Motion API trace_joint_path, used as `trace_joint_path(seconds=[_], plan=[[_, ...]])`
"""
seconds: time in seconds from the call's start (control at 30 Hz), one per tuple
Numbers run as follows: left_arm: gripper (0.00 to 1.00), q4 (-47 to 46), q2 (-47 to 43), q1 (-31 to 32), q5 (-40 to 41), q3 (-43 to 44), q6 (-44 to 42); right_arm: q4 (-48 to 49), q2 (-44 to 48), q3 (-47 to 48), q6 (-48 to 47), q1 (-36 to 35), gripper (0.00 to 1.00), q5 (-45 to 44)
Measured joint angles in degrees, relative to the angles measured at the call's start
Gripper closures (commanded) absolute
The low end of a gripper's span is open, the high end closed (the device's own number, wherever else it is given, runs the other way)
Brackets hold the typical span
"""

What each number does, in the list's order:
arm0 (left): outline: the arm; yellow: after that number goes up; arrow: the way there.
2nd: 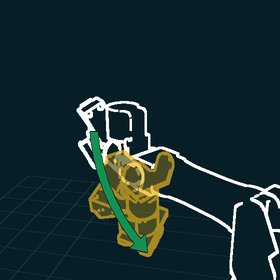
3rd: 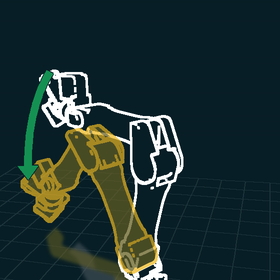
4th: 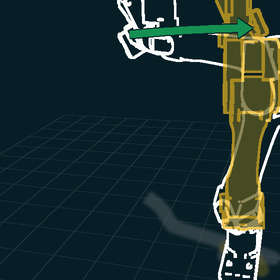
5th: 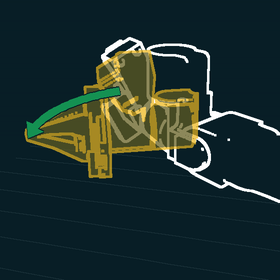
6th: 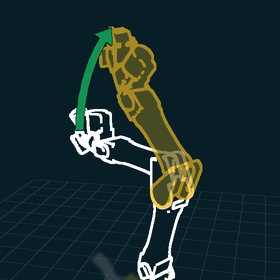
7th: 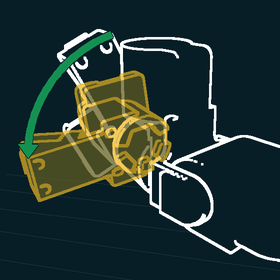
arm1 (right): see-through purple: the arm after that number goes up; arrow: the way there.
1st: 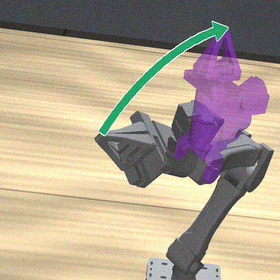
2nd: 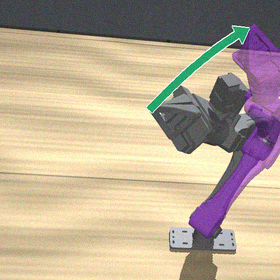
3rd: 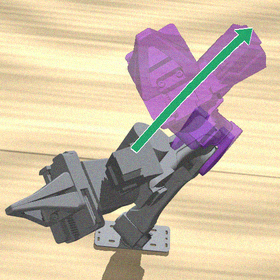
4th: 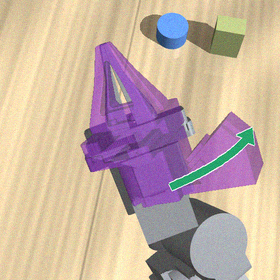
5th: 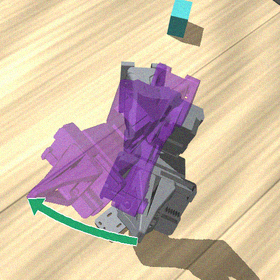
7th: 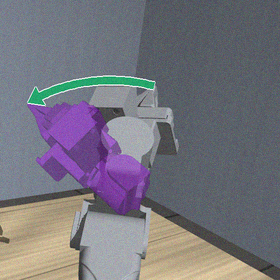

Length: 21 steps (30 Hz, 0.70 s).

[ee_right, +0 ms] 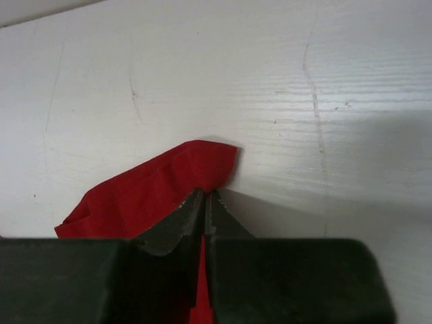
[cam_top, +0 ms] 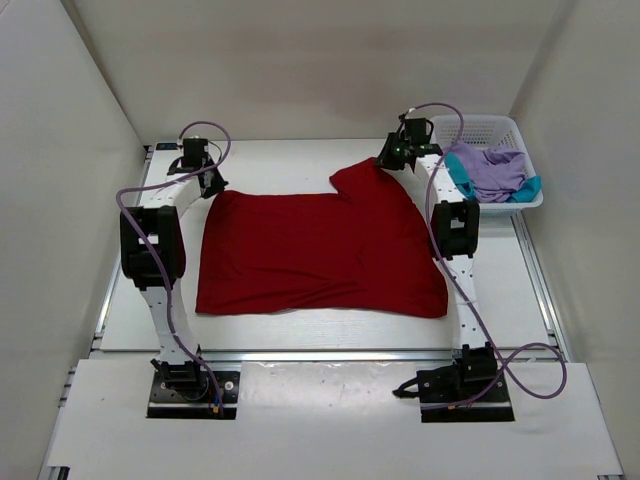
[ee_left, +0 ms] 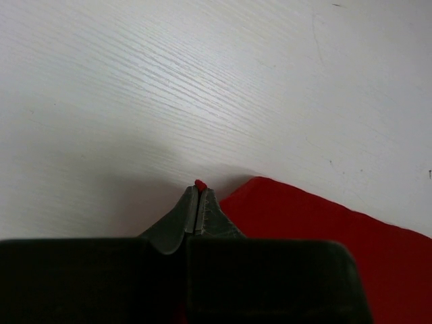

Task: Fold and stack the t-shirts
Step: Grap the side of the flattened tshirt furthest away from the robot with both arms, then fold the other side of the tshirt into a rectangle

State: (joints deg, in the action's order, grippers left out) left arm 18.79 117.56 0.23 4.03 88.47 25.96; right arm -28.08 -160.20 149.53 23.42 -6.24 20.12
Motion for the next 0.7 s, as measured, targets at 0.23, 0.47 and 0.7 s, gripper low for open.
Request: trace_joint_path(seconds=[0.23, 0.47, 0.7], plan=[[1.0, -0.94, -1.92, -0.48, -1.11, -3.17, 0.17, -8.0, 0.42, 8.04, -1.16, 0.96, 1.0, 3.08], [1.0, -3.61, -7.45, -3.26, -3.98, -10.27, 2.25, -23.04, 14.49, 2.23, -8.17, 0.9, 0.99, 3.5], [1.0, -5.57, -13.62, -3.93, -6.56, -16.06, 3.74, -19.34, 47.3, -35.34, -11.43, -1.99, 1.0, -0.83]])
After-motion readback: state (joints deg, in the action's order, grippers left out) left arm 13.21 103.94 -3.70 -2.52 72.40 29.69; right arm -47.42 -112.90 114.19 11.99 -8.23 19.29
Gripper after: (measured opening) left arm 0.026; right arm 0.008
